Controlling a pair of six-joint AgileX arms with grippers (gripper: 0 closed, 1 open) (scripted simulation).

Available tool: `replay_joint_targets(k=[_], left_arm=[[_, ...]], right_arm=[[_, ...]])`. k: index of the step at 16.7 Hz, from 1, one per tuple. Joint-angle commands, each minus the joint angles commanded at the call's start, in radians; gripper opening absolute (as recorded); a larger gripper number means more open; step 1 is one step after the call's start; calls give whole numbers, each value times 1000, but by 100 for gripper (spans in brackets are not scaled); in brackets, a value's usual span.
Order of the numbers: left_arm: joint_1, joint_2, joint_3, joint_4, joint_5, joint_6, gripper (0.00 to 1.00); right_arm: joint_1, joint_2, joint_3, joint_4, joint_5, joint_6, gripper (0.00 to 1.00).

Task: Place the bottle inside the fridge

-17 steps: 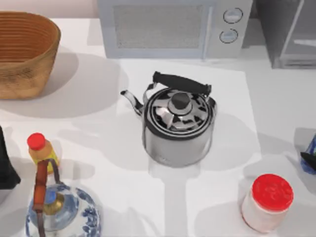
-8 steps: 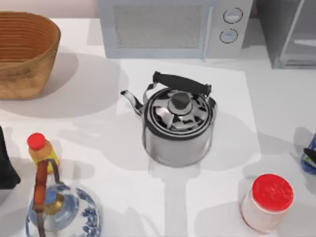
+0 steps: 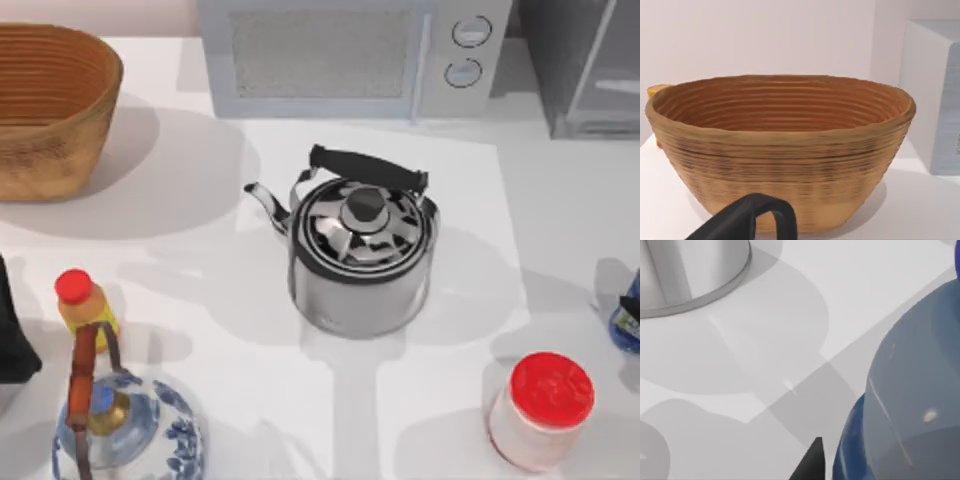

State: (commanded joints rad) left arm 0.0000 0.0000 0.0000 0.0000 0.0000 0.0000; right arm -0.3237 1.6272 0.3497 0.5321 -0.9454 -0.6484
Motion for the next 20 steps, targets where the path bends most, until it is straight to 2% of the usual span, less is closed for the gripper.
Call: replay_joint_targets(k=[12, 16, 20], left_arm=[[0, 0, 0, 0, 0, 0, 100], [0, 0, 0, 0, 0, 0, 100], [0, 0, 0, 0, 0, 0, 100]], right_arm=[[18, 13, 46, -49, -12, -28, 1], [23, 28, 168, -248, -58, -152, 1], [-59, 27, 300, -545, -109, -343, 1]])
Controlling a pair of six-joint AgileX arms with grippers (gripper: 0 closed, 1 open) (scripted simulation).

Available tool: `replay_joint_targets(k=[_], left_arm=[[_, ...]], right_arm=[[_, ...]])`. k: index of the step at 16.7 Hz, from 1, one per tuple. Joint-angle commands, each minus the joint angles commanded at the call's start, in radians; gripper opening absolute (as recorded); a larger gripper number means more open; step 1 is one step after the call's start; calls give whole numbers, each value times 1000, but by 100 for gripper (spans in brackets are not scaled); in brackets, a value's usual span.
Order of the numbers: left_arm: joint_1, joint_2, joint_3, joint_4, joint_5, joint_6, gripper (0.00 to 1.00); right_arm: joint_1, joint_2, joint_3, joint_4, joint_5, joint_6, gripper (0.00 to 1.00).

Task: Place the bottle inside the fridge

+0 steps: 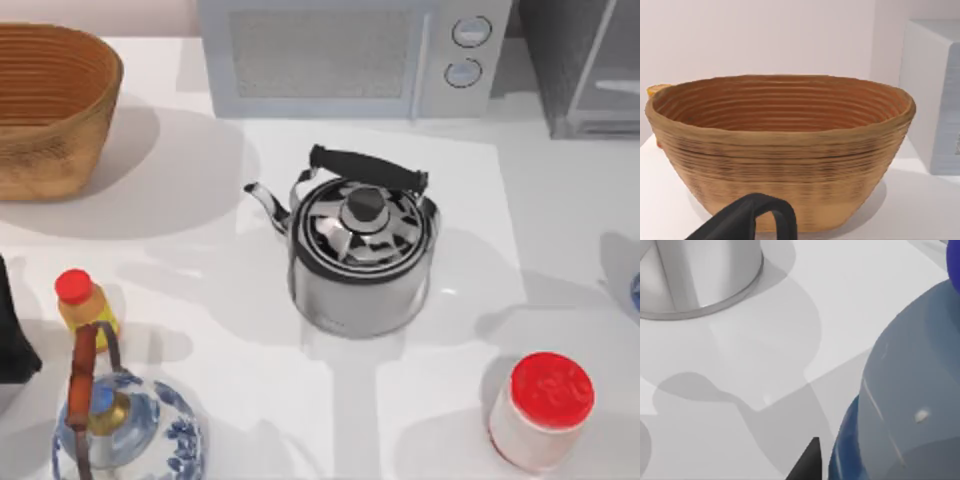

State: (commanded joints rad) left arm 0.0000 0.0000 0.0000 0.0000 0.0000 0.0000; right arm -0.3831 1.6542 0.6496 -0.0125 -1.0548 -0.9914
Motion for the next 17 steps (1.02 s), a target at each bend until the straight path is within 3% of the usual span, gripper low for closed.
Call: replay_joint_targets(k=[4, 8, 12, 14, 17], left_arm=[[0, 0, 0, 0, 0, 0, 100], [0, 0, 0, 0, 0, 0, 100], [0, 0, 0, 0, 0, 0, 100], [0, 0, 0, 0, 0, 0, 100], [0, 0, 0, 0, 0, 0, 100]], right_arm=[[-163, -5, 93, -277, -42, -184, 1], [-297, -11, 130, -426, -84, -297, 1], [-309, -10, 131, -439, -89, -308, 1], [-250, -28, 104, -439, -86, -305, 1], [-233, -88, 70, -421, -31, -250, 1]])
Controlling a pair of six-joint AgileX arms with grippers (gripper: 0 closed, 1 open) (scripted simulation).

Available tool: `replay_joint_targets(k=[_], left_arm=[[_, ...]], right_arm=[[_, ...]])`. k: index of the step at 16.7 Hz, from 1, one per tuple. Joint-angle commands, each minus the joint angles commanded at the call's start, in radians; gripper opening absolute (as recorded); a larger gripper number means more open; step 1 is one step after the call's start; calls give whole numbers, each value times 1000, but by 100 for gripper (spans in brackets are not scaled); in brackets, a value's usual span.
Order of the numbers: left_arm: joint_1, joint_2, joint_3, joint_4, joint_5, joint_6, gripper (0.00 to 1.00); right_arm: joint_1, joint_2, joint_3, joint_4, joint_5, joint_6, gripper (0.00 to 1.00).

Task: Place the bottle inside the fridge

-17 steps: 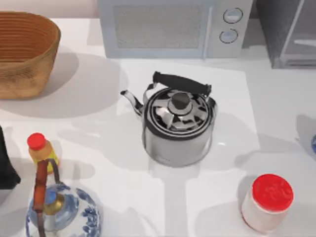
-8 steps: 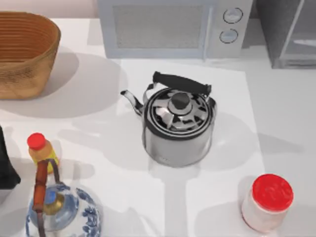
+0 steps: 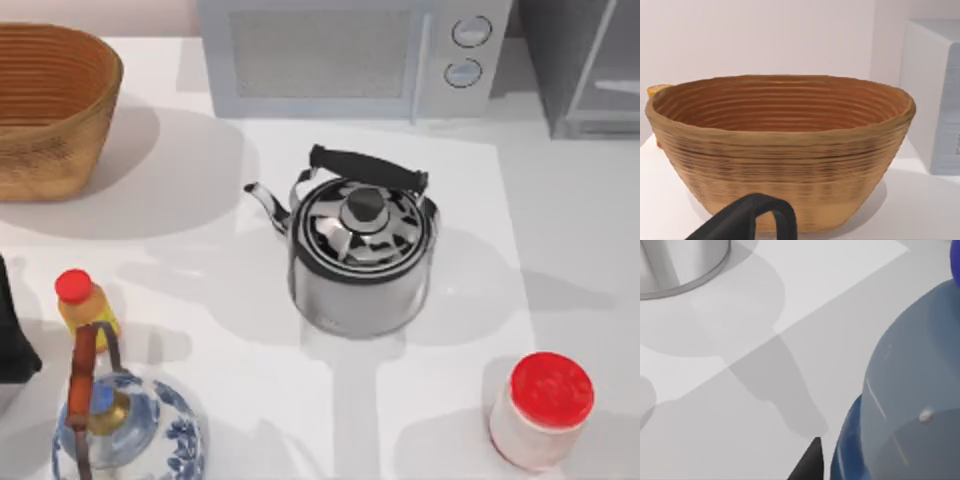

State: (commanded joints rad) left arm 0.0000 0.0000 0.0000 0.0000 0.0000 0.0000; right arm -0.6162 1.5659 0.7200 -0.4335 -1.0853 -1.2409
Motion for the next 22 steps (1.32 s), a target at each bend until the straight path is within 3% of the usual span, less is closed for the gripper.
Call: replay_joint_targets(k=[6, 16, 19, 22], left_arm=[[0, 0, 0, 0, 0, 0, 100], [0, 0, 0, 0, 0, 0, 100], [0, 0, 0, 0, 0, 0, 100], [0, 0, 0, 0, 0, 0, 100]], right_arm=[[144, -406, -177, 116, 291, 312, 1], [532, -1393, -609, 364, 925, 1068, 1], [597, -1527, -695, 414, 1046, 1202, 1], [616, -1566, -720, 433, 1085, 1241, 1]])
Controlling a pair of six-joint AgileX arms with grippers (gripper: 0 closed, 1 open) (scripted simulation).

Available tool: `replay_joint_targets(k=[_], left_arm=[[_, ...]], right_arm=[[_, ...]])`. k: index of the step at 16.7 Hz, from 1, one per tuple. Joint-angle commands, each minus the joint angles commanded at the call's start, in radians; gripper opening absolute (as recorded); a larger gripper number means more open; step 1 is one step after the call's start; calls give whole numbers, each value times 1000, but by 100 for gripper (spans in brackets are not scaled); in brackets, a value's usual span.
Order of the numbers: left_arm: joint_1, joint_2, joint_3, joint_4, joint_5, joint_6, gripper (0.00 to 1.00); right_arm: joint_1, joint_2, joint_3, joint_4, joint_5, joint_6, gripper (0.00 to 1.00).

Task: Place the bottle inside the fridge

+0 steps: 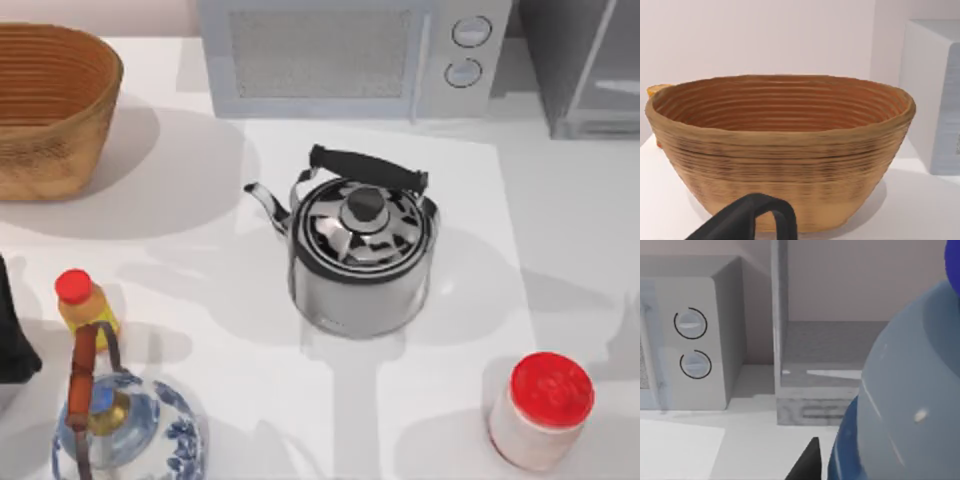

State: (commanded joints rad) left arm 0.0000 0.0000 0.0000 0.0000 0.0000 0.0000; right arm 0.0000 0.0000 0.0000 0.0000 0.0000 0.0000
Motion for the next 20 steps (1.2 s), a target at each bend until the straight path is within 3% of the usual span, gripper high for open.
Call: replay_joint_targets(k=[6, 10, 14, 20], left_arm=[[0, 0, 0, 0, 0, 0, 100], [0, 0, 0, 0, 0, 0, 100], [0, 0, 0, 0, 0, 0, 100], [0, 0, 0, 0, 0, 0, 100]], right_arm=[[-7, 15, 9, 7, -1, 1, 1], [-45, 161, 122, 139, 8, 7, 1], [-92, 473, 313, 379, 2, 18, 1], [-160, 1136, 644, 767, -72, 30, 1]])
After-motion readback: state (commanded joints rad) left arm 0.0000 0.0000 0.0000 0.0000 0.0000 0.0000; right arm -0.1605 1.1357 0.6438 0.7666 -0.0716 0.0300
